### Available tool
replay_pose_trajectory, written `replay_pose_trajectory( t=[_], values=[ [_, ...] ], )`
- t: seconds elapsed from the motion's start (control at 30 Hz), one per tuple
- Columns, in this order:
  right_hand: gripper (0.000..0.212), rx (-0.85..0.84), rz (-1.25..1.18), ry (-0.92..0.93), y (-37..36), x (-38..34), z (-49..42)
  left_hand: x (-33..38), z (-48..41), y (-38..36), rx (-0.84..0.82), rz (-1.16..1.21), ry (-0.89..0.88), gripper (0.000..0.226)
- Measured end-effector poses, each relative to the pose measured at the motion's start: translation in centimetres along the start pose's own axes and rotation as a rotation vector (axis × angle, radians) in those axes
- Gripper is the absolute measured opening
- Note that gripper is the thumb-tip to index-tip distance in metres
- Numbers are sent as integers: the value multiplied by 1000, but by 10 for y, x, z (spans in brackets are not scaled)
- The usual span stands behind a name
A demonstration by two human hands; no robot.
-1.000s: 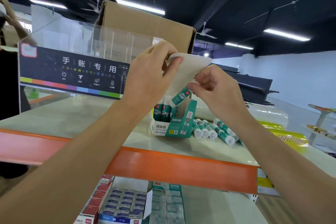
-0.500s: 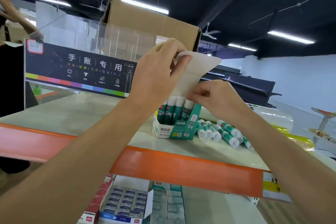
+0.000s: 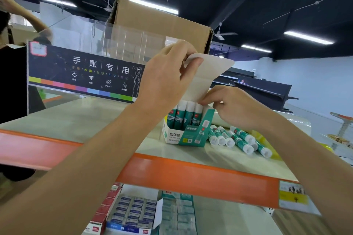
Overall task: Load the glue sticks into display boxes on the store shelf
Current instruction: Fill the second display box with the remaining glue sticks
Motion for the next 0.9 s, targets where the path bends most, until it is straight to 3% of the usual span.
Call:
replay_pose_trajectory(
  t=[0.27, 0.57, 0.9],
  values=[
    [48, 153, -244, -135, 4, 20, 21, 5, 3, -6, -76, -75, -54, 18],
    [19, -101, 176, -413, -5, 79, 33, 8, 6, -7, -105, -102, -74, 15],
    [35, -134, 220, -491, -11, 82, 37, 10, 8, -7, -104, -122, -115, 16]
  ],
)
Point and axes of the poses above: each hand's wrist, its own z-axis away from the middle knuckle, its own y-axis out of the back of the hand, x = y × z, the point moved 8 cm from there along -z, towards the middle knuckle, and after that the axes turned 1 degree about -y, right-handed, at the moved point
